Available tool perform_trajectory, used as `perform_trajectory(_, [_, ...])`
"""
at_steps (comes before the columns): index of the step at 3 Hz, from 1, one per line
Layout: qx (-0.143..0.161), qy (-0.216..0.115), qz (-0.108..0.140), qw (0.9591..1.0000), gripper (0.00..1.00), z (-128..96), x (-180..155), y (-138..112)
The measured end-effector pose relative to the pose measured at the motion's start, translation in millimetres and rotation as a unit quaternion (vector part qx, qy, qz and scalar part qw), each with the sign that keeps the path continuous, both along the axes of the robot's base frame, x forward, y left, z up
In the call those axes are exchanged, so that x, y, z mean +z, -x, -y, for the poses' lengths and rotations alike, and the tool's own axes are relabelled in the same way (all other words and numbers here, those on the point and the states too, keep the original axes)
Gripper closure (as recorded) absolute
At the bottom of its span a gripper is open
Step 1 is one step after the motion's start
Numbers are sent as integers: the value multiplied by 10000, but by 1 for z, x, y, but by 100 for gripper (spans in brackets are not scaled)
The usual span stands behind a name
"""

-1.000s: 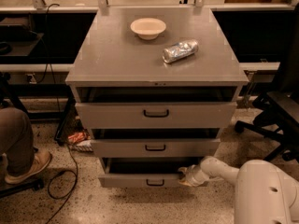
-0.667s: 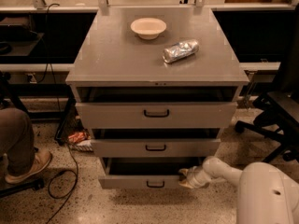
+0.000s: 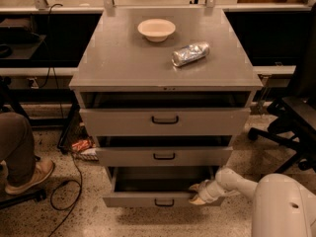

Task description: Open bottom drawer

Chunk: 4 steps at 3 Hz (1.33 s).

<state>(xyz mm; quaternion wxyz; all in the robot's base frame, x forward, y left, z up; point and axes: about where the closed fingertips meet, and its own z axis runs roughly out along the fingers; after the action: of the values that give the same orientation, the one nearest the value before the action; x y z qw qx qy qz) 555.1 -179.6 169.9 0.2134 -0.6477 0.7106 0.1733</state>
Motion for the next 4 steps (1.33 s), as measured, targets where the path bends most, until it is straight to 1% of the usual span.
perform_trajectory(1, [-19,3,-21,10000,100,-1,-7,20])
perform_trajectory(3, [-61,-43,-5,10000,100,-1,-5,30])
perform_trajectory(4, [-62,-44,-5,10000,100,-1,-3,30])
